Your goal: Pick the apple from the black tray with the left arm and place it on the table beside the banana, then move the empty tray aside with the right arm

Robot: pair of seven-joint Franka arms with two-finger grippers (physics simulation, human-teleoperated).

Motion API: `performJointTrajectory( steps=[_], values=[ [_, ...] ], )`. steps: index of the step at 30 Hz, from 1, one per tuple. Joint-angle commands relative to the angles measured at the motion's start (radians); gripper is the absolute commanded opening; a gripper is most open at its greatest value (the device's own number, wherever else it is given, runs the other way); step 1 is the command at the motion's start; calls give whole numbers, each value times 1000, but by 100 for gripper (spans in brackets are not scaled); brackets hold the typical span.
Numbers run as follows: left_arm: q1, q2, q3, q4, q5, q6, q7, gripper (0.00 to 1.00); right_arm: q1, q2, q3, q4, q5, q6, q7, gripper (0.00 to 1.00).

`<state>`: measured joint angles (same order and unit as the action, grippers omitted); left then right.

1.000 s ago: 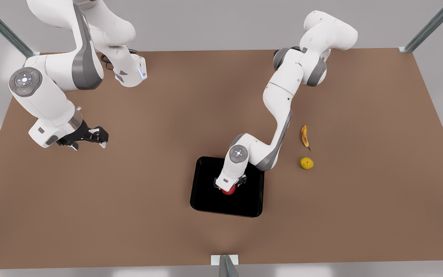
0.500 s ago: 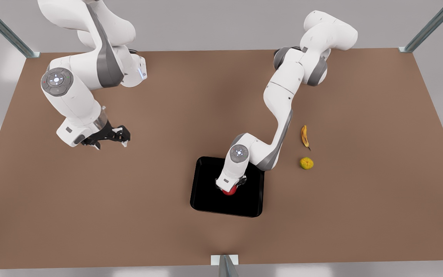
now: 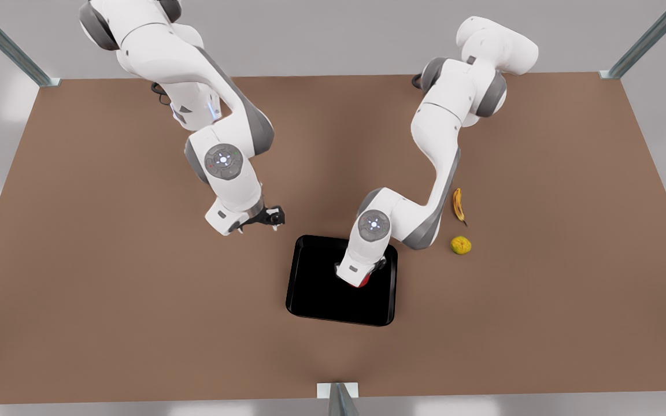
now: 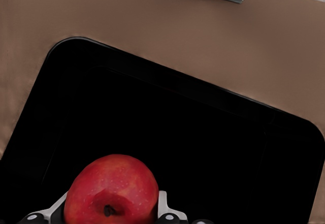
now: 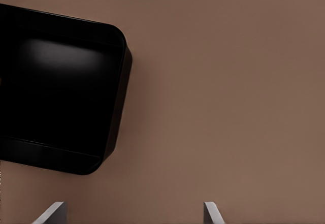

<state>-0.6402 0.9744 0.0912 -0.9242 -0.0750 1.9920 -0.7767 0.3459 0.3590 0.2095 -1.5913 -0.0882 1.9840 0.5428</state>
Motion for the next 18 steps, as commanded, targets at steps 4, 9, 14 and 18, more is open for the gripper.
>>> performJointTrajectory(
  steps=[4,9,14,18],
  values=[
    [22,-45,5,-13,3,-182,136,80,41,57,2,2,1,183,457,100],
    [88,-83,8,-24,14,-275,243,80,71,175,-1,-1,-5,406,381,100],
    [171,-112,8,-31,40,-381,346,80,30,219,-2,-10,-7,435,327,100],
    [220,-148,8,-105,61,-400,402,80,10,259,-4,-1,-2,483,287,100]
  ],
)
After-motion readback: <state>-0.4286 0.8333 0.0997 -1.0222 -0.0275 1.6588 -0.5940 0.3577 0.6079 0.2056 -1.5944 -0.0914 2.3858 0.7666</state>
